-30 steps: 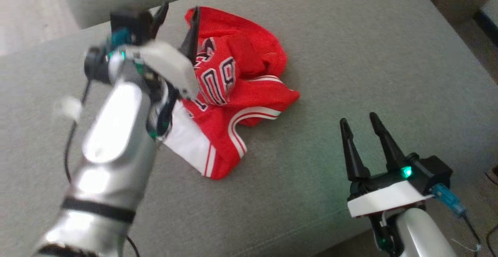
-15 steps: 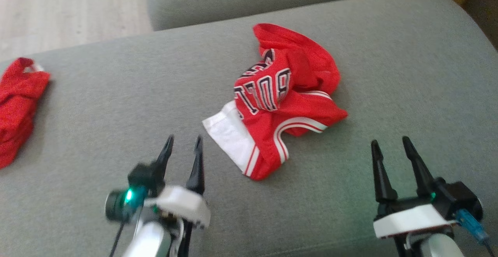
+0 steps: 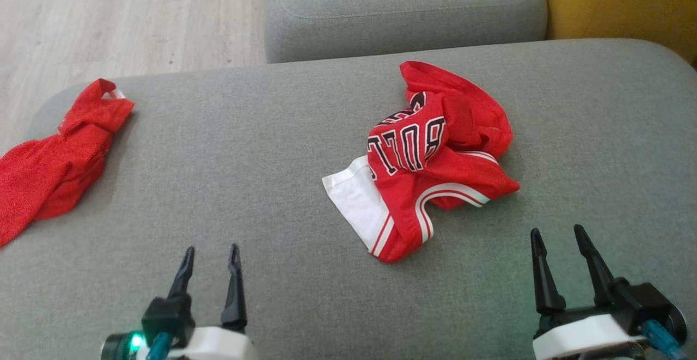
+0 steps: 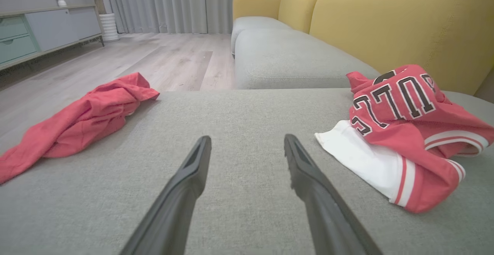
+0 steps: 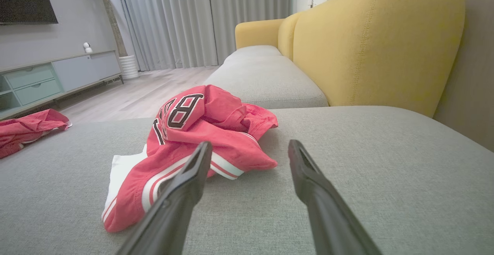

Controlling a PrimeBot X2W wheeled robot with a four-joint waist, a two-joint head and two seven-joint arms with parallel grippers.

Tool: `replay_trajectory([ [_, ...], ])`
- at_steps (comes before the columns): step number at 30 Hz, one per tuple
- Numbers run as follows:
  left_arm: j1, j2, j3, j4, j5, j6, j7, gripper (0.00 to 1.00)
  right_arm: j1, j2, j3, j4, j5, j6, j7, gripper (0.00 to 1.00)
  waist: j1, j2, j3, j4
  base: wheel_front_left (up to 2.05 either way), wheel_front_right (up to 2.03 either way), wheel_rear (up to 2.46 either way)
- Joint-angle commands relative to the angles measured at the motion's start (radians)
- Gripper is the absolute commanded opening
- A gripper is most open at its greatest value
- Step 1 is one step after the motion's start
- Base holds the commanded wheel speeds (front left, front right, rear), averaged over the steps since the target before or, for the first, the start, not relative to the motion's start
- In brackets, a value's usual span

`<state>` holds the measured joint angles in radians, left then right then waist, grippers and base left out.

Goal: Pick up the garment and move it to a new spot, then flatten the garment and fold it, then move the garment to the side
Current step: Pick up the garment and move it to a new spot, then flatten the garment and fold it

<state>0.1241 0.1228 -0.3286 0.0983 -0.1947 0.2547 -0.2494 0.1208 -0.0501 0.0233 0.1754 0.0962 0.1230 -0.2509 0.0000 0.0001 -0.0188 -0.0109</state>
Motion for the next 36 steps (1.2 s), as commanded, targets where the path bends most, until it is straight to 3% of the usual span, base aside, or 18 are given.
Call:
replay_trajectory([
  [1, -0.025, 0.006, 0.042, -0.037, 0.008, -0.002, -0.012, 1.00, -0.018, -0.005, 0.021, -0.027, -0.006, 0.008, -0.011, 1.00, 0.0000, -0.0001, -0.002, 0.004, 0.00, 0.00, 0.00],
  [22, 0.036, -0.048, 0.170, -0.058, 0.075, -0.063, -0.012, 1.00, -0.039, -0.002, 0.051, 0.029, 0.003, 0.008, -0.011, 1.00, 0.0000, -0.0001, 0.005, 0.033, 0.00, 0.00, 0.00],
  [27, 0.029, -0.057, 0.173, -0.051, 0.080, -0.074, -0.012, 1.00, -0.091, -0.012, 0.123, 0.023, -0.006, 0.008, -0.010, 1.00, 0.0000, -0.0001, 0.015, 0.039, 0.00, 0.00, 0.00],
  [36, -0.010, -0.068, 0.146, -0.028, 0.084, -0.097, -0.012, 1.00, -0.346, -0.069, 0.359, 0.065, 0.073, 0.008, 0.243, 1.00, 0.0000, -0.0001, 0.051, 0.108, 0.00, 0.00, 0.00],
])
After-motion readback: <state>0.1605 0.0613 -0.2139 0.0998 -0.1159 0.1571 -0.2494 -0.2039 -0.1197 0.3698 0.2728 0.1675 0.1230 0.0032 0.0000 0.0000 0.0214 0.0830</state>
